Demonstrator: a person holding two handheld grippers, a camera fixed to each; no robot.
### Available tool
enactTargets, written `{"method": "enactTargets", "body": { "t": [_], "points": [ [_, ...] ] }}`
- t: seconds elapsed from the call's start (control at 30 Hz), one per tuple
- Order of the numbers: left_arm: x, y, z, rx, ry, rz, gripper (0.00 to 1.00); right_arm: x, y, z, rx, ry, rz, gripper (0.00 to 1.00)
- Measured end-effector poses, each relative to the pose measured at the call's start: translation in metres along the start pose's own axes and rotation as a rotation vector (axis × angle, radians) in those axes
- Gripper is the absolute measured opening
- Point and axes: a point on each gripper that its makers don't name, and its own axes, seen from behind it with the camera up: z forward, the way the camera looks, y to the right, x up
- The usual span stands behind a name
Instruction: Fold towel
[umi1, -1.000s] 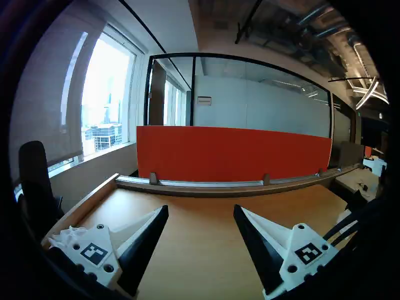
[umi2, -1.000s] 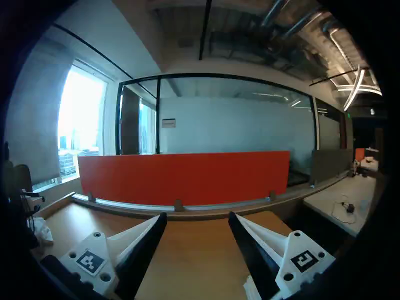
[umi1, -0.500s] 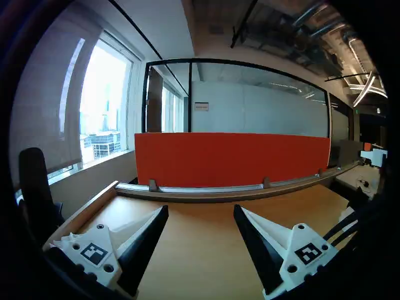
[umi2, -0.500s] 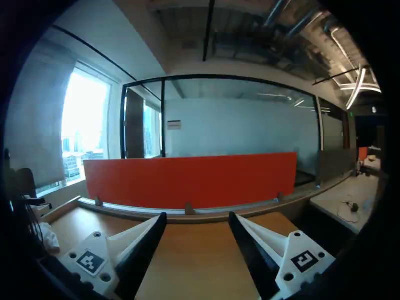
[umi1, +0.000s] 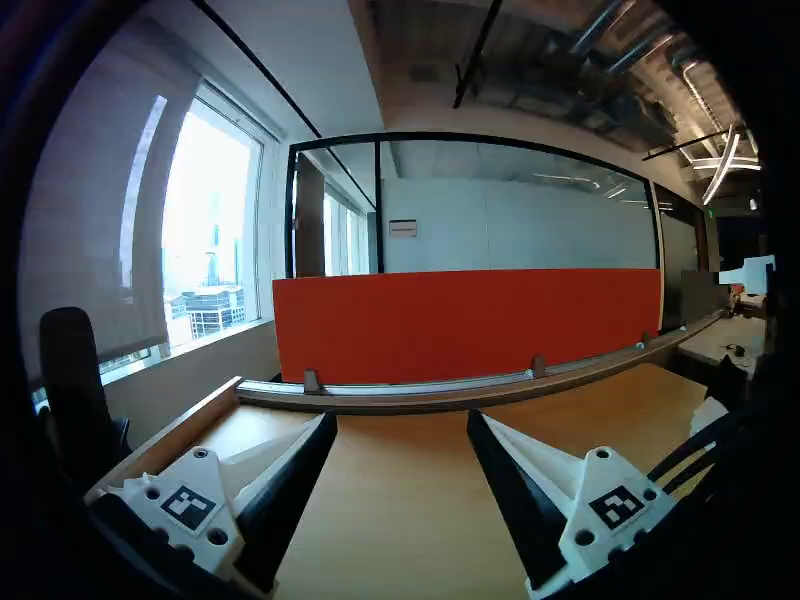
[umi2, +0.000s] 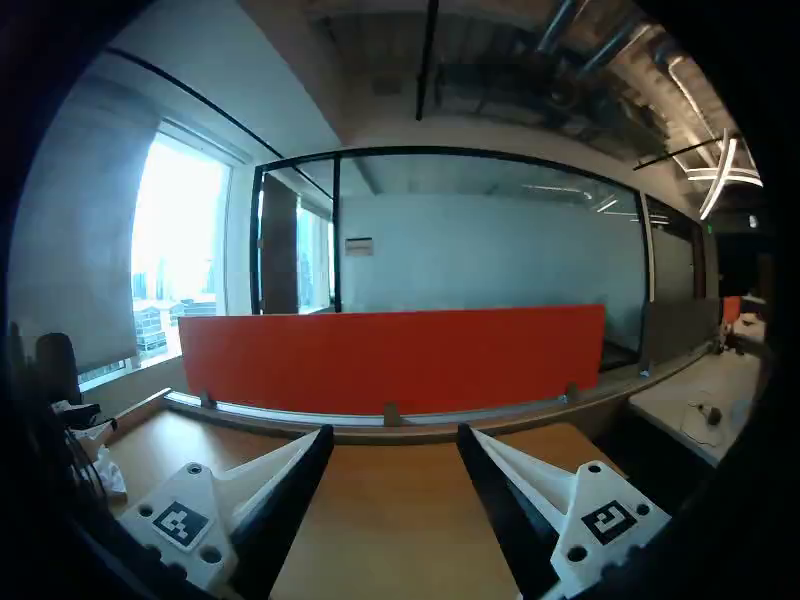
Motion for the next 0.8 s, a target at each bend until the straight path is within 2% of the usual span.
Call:
{"method": "enactTargets", "body": {
  "t": [0.3, 0.8],
  "points": [
    [-0.033, -0.005, -0.014, 0.01, 0.037, 0.022, 0.96, -0.01, -0.007, 0.002, 0.002, 0.029, 0.021, 0.95],
    [-0.108, -0.015, -0.031, 0.03, 0.049, -0.018, 0.97, -0.055, -0.027, 0.001, 0.034, 0.033, 0.009, 0.96]
  ]
}}
